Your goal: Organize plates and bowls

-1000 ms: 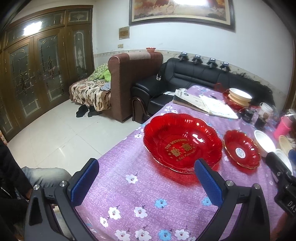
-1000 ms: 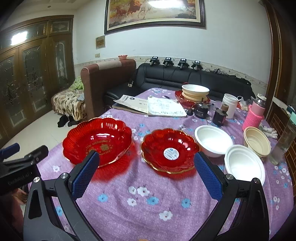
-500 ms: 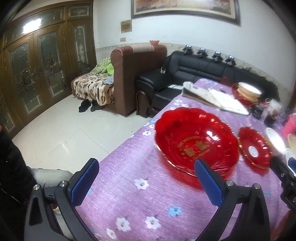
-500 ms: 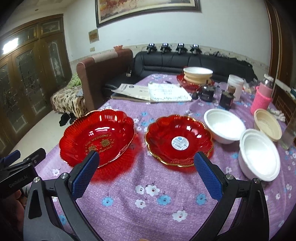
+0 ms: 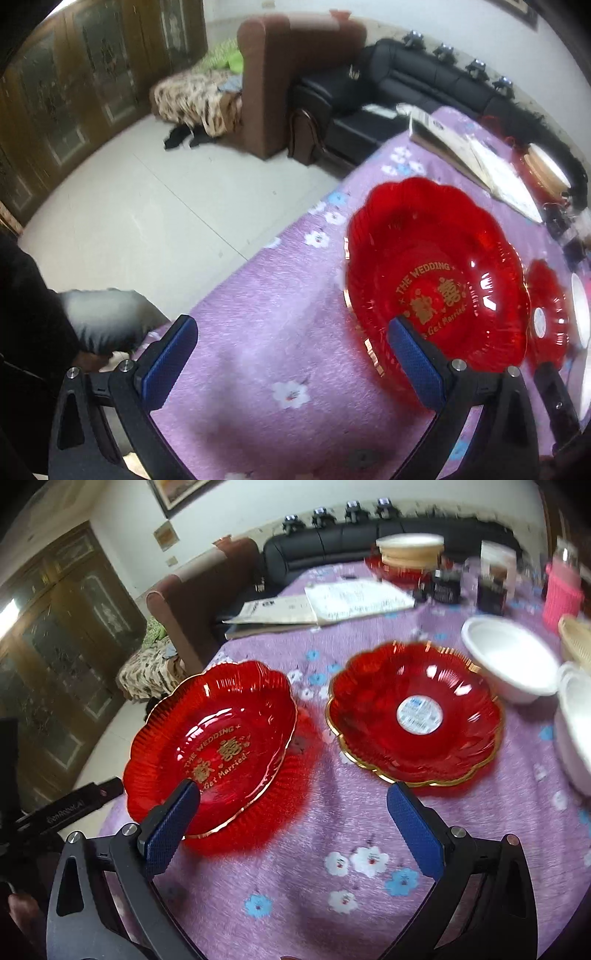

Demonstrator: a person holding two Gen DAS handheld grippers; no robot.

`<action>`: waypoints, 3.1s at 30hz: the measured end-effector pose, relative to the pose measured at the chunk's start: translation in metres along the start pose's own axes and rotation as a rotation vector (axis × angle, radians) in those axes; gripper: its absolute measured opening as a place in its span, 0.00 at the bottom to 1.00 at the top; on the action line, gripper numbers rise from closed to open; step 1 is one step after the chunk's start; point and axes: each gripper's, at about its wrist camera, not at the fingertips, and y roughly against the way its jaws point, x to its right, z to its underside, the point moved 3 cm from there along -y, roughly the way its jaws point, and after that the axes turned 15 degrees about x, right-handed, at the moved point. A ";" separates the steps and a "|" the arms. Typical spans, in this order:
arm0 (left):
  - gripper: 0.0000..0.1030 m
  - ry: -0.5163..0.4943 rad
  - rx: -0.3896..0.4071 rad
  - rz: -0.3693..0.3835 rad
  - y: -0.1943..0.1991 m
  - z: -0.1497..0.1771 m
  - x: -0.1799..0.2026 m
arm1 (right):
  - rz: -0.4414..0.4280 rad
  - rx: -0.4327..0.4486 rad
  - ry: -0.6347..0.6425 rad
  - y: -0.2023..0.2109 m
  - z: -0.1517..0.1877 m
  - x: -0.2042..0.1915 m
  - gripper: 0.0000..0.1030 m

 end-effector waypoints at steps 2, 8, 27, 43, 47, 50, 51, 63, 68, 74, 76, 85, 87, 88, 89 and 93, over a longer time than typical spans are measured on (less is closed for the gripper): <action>0.99 0.009 -0.025 -0.006 -0.006 0.000 0.003 | -0.024 -0.023 -0.060 -0.007 0.000 0.004 1.00; 1.00 -0.024 -0.030 -0.040 -0.013 0.004 0.014 | -0.043 -0.073 -0.133 -0.032 0.001 0.005 1.00; 0.73 -0.060 -0.033 -0.053 -0.037 0.005 0.022 | 0.002 -0.150 -0.044 -0.080 0.003 -0.005 0.18; 0.20 -0.076 0.001 0.059 -0.029 0.001 0.035 | -0.034 -0.106 -0.020 -0.080 0.004 -0.005 0.10; 0.19 -0.090 0.002 0.060 -0.023 0.005 0.034 | -0.038 -0.114 -0.028 -0.076 0.007 -0.003 0.10; 0.18 -0.088 -0.005 0.068 -0.016 0.009 0.029 | -0.038 -0.122 -0.024 -0.070 0.009 -0.004 0.10; 0.18 -0.096 -0.004 0.067 -0.012 0.013 0.027 | -0.041 -0.130 -0.020 -0.066 0.012 -0.005 0.10; 0.18 -0.136 0.009 0.075 0.050 0.057 -0.009 | -0.113 -0.148 0.017 -0.009 0.050 -0.016 0.10; 0.22 -0.154 0.038 0.044 0.060 0.062 -0.015 | -0.136 -0.135 0.039 0.009 0.061 -0.024 0.10; 0.43 -0.125 0.041 -0.009 0.054 0.074 -0.026 | -0.116 -0.143 0.137 0.008 0.074 -0.026 0.37; 0.61 -0.153 0.106 -0.078 0.071 0.073 -0.032 | -0.139 -0.128 0.161 0.019 0.071 -0.021 0.42; 0.72 -0.152 0.292 -0.040 0.132 0.048 -0.029 | -0.167 0.057 0.034 0.081 0.043 0.068 0.53; 0.72 -0.167 0.290 0.028 0.133 0.040 -0.006 | -0.081 0.102 0.015 0.086 0.030 0.093 0.53; 0.73 -0.177 0.286 0.059 0.132 0.037 0.007 | -0.065 0.115 -0.017 0.087 0.024 0.105 0.53; 0.73 -0.186 0.273 0.090 0.129 0.033 0.021 | -0.051 0.122 -0.046 0.086 0.019 0.112 0.53; 0.73 -0.203 0.165 0.215 0.102 0.018 0.079 | 0.056 0.142 -0.073 0.074 -0.007 0.135 0.53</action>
